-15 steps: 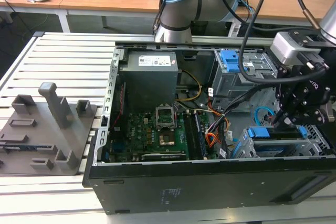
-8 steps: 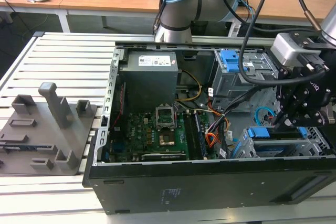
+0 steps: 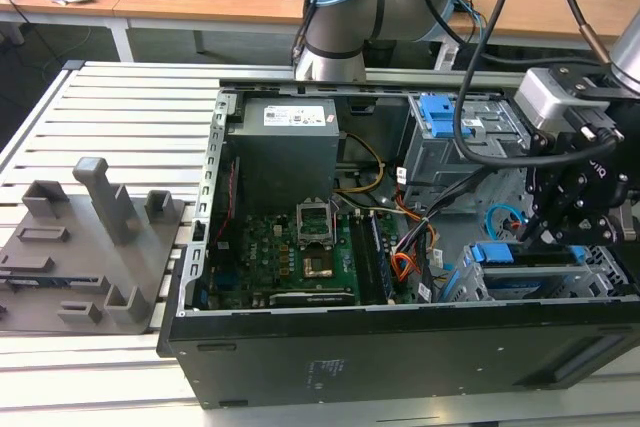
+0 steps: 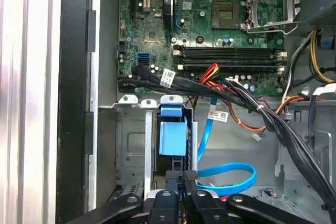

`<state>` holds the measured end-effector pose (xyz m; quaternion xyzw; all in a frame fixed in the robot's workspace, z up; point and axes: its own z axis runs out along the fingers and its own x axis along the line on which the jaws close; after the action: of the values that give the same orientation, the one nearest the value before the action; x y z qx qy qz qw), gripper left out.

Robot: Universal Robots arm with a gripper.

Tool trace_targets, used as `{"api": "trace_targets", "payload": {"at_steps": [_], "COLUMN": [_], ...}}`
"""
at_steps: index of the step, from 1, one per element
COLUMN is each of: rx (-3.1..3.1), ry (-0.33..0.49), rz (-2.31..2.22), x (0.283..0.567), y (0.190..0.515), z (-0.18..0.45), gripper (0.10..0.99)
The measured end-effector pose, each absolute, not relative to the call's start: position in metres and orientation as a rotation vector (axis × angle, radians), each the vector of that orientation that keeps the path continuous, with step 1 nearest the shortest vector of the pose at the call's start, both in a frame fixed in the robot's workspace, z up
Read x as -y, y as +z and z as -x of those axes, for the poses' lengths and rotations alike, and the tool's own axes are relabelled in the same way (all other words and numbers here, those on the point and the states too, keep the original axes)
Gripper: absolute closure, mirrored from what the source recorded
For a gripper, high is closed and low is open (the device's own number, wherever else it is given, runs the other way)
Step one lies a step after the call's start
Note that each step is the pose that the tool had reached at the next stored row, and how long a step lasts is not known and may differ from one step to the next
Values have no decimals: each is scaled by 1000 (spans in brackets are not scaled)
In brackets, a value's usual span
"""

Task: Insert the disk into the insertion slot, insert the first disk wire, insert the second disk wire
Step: 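Insert the second disk wire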

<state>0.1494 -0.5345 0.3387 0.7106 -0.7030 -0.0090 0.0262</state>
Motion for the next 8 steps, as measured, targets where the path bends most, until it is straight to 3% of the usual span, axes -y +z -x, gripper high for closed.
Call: {"api": "trace_targets", "payload": {"at_steps": [2,3,8], "rx": [2173,2173,2173], "ry": [-28,-28,-28], "rz": [-2196,-2196,-2196], "x": [534,534,532], "y": [338,338,373], "z": [-149,-149,-149], "gripper": [914,851,859]}}
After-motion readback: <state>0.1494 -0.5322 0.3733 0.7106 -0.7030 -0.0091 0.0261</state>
